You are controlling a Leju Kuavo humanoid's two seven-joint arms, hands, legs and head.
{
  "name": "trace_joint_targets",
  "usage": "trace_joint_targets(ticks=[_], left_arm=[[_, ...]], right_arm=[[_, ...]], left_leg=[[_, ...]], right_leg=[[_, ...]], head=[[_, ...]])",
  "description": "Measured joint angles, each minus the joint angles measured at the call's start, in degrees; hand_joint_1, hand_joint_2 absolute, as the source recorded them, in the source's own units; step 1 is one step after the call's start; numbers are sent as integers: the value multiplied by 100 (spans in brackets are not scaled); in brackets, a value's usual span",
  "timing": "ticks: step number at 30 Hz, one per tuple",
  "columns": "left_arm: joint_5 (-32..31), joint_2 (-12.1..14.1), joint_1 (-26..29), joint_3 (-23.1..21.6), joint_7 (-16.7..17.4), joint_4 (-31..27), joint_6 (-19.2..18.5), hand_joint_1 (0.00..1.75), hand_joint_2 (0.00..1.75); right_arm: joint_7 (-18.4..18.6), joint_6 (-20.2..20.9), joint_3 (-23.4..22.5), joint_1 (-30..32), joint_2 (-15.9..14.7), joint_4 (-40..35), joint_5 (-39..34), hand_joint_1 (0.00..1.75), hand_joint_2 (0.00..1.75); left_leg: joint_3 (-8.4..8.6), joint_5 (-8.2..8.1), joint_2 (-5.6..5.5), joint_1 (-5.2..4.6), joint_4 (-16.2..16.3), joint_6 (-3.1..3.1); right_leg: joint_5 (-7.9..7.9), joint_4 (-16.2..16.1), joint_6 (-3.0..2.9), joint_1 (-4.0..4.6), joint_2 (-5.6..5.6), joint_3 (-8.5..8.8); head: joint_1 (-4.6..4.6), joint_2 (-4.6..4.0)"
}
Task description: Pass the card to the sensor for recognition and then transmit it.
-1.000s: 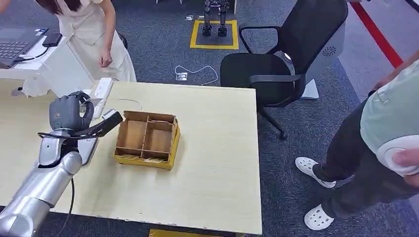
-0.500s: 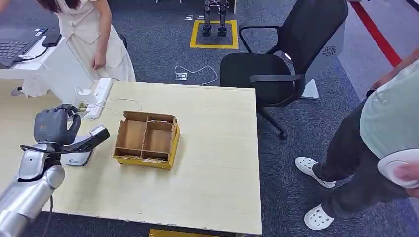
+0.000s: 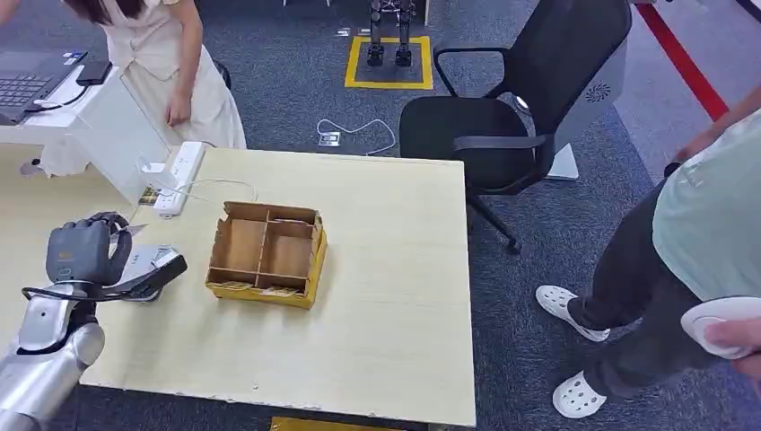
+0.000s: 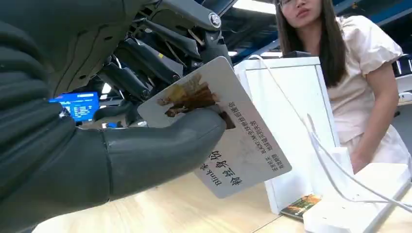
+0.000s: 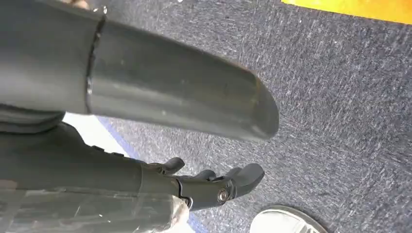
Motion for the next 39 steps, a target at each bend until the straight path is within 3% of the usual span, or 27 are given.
trace_joint_targets(ticks=[14, 39], left_arm=[[-184, -111, 598, 17, 105, -258, 13, 175, 175], [-356, -332, 897, 20, 234, -273, 63, 175, 175]], right_arm=[[-7, -114, 284, -96, -79, -61, -227, 0, 0], [2, -116, 389, -110, -153, -188, -297, 0, 0]], left_leg=[[-1, -2, 0, 0, 0, 2], [-1, -3, -1, 0, 0, 2]], right_leg=[[-1, -1, 0, 0, 0, 0], [-1, -1, 0, 0, -2, 0]], head=[[4, 0], [2, 0]])
